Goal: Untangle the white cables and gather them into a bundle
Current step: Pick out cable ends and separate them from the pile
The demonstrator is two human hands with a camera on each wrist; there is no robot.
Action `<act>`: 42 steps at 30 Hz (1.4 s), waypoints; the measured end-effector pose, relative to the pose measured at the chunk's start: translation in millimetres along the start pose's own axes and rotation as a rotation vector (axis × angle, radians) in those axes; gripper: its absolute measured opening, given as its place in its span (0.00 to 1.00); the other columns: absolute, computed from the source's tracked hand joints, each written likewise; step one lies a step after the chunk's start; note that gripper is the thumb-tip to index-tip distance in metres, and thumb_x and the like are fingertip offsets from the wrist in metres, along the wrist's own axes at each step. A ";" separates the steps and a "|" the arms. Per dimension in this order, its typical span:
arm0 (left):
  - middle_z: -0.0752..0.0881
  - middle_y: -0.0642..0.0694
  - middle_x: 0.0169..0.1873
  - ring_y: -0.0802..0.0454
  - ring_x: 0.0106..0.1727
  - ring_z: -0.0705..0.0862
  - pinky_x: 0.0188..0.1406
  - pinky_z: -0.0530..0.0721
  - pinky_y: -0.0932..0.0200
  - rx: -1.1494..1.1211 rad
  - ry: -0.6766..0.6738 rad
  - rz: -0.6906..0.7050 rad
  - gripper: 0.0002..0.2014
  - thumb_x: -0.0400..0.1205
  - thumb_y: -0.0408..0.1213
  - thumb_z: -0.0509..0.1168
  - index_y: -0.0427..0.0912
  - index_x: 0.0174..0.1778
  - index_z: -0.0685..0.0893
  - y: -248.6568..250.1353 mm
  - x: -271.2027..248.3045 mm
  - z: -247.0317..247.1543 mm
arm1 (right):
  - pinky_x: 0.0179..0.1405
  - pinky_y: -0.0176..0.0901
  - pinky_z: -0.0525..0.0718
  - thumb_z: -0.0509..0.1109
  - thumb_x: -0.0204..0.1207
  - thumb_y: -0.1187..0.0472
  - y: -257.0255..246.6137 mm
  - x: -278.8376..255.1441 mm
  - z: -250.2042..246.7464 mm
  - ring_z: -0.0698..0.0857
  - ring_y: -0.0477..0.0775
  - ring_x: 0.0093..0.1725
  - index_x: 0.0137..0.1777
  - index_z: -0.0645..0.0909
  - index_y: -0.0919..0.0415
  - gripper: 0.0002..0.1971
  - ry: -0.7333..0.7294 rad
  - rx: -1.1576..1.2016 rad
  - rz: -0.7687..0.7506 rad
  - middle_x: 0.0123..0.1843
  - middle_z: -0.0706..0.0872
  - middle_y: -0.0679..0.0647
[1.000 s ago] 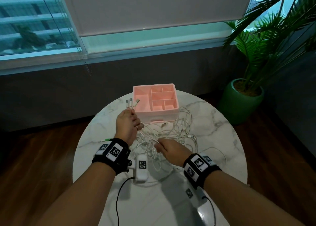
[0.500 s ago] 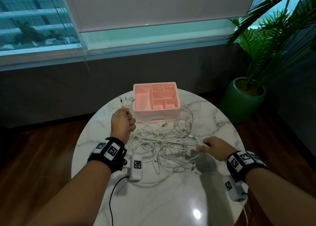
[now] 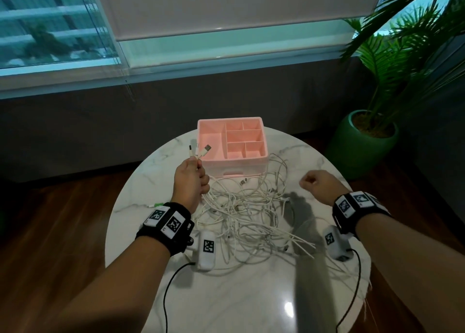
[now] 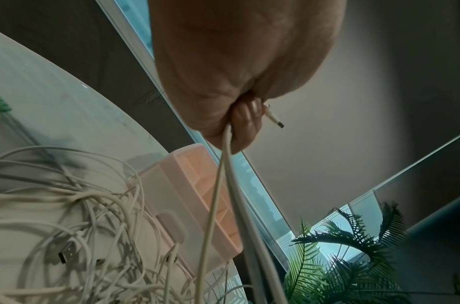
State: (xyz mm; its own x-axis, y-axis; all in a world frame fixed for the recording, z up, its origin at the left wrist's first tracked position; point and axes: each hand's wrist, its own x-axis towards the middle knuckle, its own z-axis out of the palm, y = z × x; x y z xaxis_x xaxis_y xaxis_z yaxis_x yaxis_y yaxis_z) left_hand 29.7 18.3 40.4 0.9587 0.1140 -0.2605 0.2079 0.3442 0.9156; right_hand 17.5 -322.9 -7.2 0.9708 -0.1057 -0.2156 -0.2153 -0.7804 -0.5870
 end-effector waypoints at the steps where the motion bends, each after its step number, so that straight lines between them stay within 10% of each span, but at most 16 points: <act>1: 0.63 0.51 0.24 0.58 0.20 0.57 0.18 0.55 0.68 0.004 -0.006 0.001 0.17 0.94 0.36 0.49 0.44 0.38 0.71 -0.6 0.2 1.7 | 0.56 0.51 0.83 0.70 0.82 0.58 -8.3 4.7 3.3 0.86 0.61 0.53 0.50 0.86 0.58 0.05 0.035 -0.029 -0.045 0.51 0.88 0.58; 6: 0.63 0.51 0.24 0.58 0.20 0.58 0.18 0.55 0.67 0.024 -0.026 -0.002 0.17 0.93 0.36 0.49 0.43 0.38 0.71 -1.0 1.6 6.6 | 0.72 0.52 0.73 0.61 0.82 0.71 -43.7 30.6 14.4 0.76 0.61 0.69 0.63 0.85 0.58 0.16 0.129 -0.229 -0.216 0.68 0.80 0.57; 10: 0.63 0.51 0.24 0.58 0.20 0.58 0.18 0.56 0.68 0.029 -0.031 0.000 0.16 0.93 0.35 0.49 0.43 0.39 0.72 0.9 2.8 3.6 | 0.64 0.53 0.81 0.64 0.76 0.74 -38.2 48.7 8.5 0.82 0.66 0.64 0.60 0.84 0.63 0.15 0.293 -0.095 0.111 0.65 0.83 0.62; 22: 0.64 0.52 0.23 0.59 0.20 0.59 0.17 0.57 0.68 0.043 -0.037 -0.037 0.16 0.93 0.36 0.49 0.43 0.40 0.72 -4.2 4.2 -1.2 | 0.65 0.46 0.79 0.65 0.83 0.65 3.7 75.8 63.9 0.82 0.68 0.67 0.76 0.78 0.55 0.21 -0.176 -0.144 0.180 0.71 0.81 0.64; 24: 0.64 0.52 0.23 0.59 0.20 0.59 0.17 0.57 0.69 0.044 -0.036 -0.039 0.16 0.93 0.36 0.49 0.43 0.40 0.72 -4.9 5.0 -2.5 | 0.70 0.56 0.80 0.65 0.84 0.58 9.4 77.9 70.5 0.80 0.72 0.67 0.76 0.76 0.51 0.21 -0.172 -0.252 0.167 0.73 0.77 0.63; 32: 0.64 0.52 0.23 0.58 0.20 0.58 0.17 0.57 0.68 0.061 -0.044 -0.044 0.16 0.93 0.36 0.49 0.43 0.40 0.72 -10.8 7.5 -8.0 | 0.70 0.61 0.77 0.66 0.81 0.63 16.6 71.8 74.8 0.74 0.73 0.68 0.73 0.79 0.54 0.20 -0.180 -0.487 0.052 0.77 0.65 0.59; 42: 0.65 0.52 0.22 0.58 0.20 0.58 0.17 0.56 0.69 0.058 -0.034 -0.047 0.16 0.93 0.35 0.49 0.43 0.39 0.72 -7.9 3.8 -6.9 | 0.54 0.52 0.86 0.72 0.75 0.56 19.4 55.9 68.3 0.84 0.61 0.54 0.54 0.78 0.44 0.11 -0.196 -0.566 -0.019 0.57 0.86 0.54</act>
State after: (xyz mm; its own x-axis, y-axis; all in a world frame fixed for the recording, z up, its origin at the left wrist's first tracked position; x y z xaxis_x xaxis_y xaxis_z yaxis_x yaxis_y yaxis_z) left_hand 30.4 22.5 30.0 0.9535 0.0671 -0.2937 0.2625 0.2934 0.9192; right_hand 60.3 -301.8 -83.9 0.9245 -0.0152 -0.3808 -0.0563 -0.9937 -0.0970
